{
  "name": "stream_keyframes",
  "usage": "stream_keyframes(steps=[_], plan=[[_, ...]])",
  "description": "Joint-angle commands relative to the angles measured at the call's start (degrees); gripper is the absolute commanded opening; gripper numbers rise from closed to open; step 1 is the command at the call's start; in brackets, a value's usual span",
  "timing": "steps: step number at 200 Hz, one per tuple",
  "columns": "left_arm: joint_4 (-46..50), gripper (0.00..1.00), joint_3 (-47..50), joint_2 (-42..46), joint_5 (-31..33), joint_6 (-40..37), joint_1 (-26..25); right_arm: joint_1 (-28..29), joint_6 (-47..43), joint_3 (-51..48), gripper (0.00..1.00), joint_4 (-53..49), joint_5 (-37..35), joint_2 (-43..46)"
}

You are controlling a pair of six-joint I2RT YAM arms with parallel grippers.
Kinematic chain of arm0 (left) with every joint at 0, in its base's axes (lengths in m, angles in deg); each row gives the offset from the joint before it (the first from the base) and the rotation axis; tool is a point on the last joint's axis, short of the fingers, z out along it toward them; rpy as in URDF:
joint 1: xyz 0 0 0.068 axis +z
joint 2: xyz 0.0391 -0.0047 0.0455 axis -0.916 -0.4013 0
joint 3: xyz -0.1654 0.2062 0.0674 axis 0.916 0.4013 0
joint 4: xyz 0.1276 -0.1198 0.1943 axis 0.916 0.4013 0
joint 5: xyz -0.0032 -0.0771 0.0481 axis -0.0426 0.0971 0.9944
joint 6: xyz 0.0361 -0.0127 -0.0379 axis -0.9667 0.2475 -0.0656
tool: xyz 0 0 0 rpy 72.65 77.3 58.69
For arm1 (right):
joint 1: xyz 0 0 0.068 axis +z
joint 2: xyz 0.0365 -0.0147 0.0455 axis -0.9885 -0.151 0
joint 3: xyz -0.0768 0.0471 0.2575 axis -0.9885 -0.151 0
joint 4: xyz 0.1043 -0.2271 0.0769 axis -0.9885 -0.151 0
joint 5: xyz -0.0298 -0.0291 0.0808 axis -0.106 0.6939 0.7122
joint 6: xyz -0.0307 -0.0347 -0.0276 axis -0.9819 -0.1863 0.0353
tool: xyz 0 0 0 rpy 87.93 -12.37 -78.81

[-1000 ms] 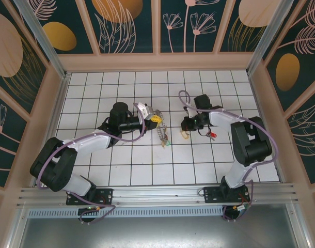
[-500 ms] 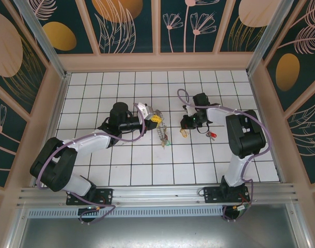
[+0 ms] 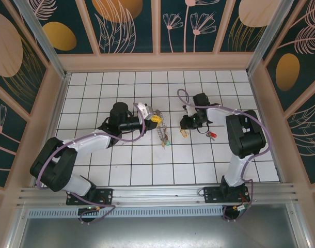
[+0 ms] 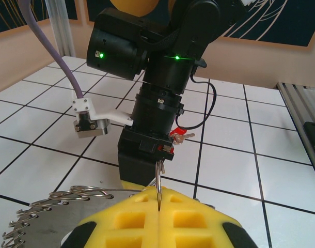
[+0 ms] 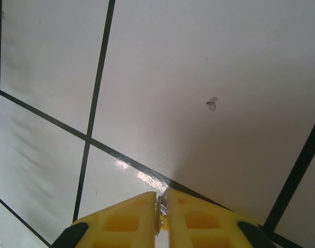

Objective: Put the keys on the keyring

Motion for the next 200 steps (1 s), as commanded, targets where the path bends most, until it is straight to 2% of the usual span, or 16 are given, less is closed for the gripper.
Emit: stream_keyframes(steps=[1,62,142,166,200], plan=[[-1.53,0.0,-0.51,0.83,-1.05,-0.91,-0.38,-0.35,-1.09,0.83,0.12,-2.38,0.98,0.5],[-1.36,0.0,-0.6,1.01,-0.87,-0.99,-0.41,-0.36,-1.23,1.47,0.12,-2.65,0.52,-0.46],[-1.22,0.0,-1.3,0.39,-1.12,-0.98,-0.37,-0.28,-2.0,0.42,0.0,-0.45,-0.77,2.79],[-1.27,0.0,-1.49,0.3,-1.28,-0.98,-0.41,-0.32,-3.6,-4.0,0.0,4.85,2.11,8.92],[-1.27,0.0,-1.39,0.29,-1.3,-1.04,-0.43,-0.35,-6.67,-14.27,0.0,16.97,7.25,24.93]])
